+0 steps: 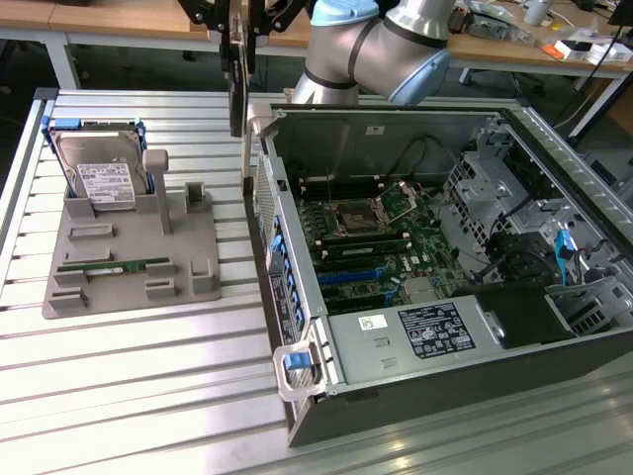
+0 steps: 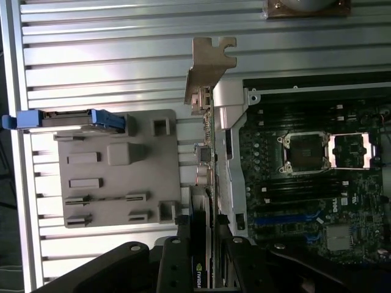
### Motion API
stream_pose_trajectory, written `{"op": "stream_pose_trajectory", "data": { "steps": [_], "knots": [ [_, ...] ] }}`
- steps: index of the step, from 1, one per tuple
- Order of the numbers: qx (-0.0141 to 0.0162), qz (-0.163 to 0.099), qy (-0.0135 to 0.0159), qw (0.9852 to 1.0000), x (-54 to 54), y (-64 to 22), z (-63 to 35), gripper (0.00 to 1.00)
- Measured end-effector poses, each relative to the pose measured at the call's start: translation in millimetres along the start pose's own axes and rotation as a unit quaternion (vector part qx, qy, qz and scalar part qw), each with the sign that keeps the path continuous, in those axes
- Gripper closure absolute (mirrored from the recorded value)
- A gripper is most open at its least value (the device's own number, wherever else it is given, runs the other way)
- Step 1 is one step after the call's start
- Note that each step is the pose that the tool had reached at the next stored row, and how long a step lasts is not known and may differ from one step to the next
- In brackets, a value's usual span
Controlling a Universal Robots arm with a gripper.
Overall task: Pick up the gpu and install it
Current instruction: 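Pick up the gpu and move the gpu toward the slot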
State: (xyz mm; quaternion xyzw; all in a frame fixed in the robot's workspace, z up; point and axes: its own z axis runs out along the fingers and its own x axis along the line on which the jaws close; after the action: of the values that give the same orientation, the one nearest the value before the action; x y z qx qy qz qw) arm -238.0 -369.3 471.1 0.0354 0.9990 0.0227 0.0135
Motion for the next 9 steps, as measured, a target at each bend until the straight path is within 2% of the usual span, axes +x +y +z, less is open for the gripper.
{"op": "stream_pose_trajectory", "data": {
  "steps": [9],
  "knots": [
    [0.0002, 0.0, 0.0, 1.0, -12.4, 0.9, 0.3, 0.73]
  ]
}}
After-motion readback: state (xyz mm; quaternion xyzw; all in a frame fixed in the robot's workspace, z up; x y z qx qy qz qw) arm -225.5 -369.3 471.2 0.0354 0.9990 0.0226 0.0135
